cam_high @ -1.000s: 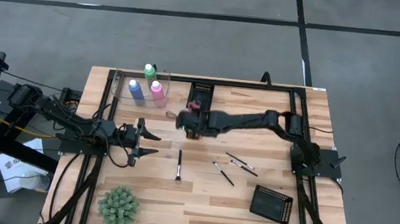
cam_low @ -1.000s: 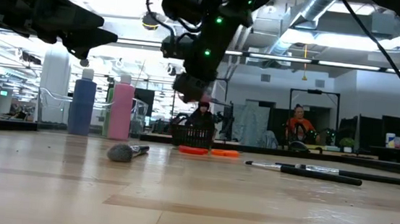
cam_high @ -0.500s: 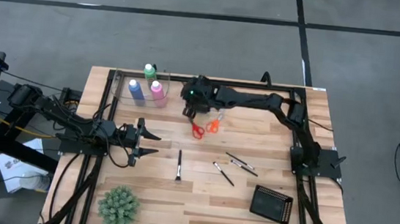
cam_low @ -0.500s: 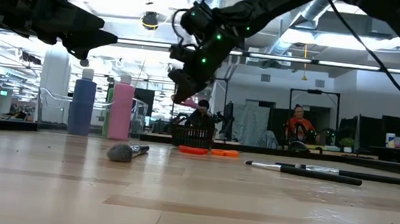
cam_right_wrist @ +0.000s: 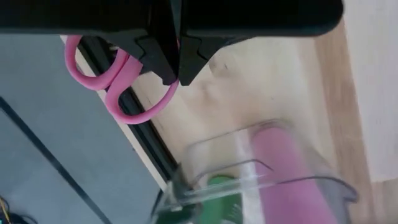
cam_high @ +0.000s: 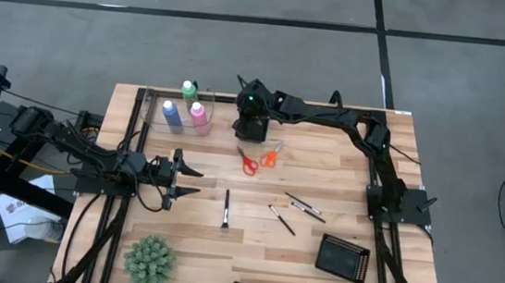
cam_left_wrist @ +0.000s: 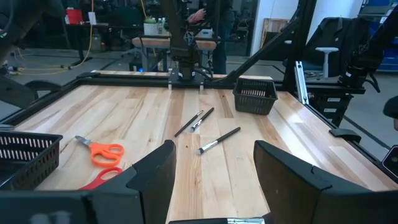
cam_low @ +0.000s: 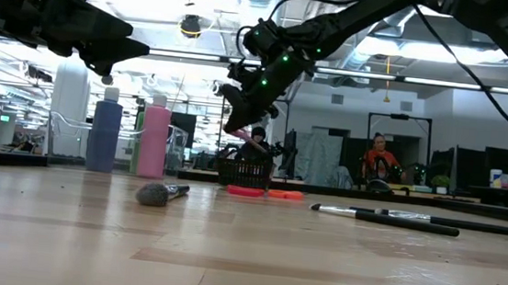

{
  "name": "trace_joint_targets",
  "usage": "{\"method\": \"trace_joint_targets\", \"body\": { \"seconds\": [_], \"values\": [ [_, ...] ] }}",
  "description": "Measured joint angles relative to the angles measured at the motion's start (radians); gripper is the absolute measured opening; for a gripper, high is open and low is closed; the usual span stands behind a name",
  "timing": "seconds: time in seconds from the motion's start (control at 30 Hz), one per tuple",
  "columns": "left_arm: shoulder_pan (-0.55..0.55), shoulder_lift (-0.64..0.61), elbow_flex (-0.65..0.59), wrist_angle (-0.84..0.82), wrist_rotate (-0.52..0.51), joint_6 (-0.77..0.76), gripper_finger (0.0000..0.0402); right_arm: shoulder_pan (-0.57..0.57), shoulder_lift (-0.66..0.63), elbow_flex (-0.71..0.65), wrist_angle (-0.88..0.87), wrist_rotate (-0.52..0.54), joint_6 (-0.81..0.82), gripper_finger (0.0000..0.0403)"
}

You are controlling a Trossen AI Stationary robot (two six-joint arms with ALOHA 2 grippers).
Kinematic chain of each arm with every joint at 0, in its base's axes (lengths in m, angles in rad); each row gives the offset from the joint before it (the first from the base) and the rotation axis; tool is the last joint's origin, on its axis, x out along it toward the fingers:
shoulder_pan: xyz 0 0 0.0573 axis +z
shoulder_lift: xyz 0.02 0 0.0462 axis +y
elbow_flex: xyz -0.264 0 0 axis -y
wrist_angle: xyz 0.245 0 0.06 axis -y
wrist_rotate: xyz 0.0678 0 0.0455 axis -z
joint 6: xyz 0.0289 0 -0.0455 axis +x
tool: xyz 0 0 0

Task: Pick & Place Paint Supplies
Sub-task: Put the pink scissors into the top black bin

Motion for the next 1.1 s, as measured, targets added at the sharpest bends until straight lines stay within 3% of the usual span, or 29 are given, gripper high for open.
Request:
{"method": "trace_joint_targets", "body": {
  "seconds": [0.63,1.1],
  "values": [
    [0.0,0.0,0.0,0.0,0.004,-0.006,0.0209,-0.025,0.001,-0.02,-0.015,-0.029,0.154,0.0],
    [0.0,0.0,0.0,0.0,0.003,-0.009,0.0209,-0.022,-0.005,-0.019,-0.202,-0.182,0.193,0.0]
  ]
}}
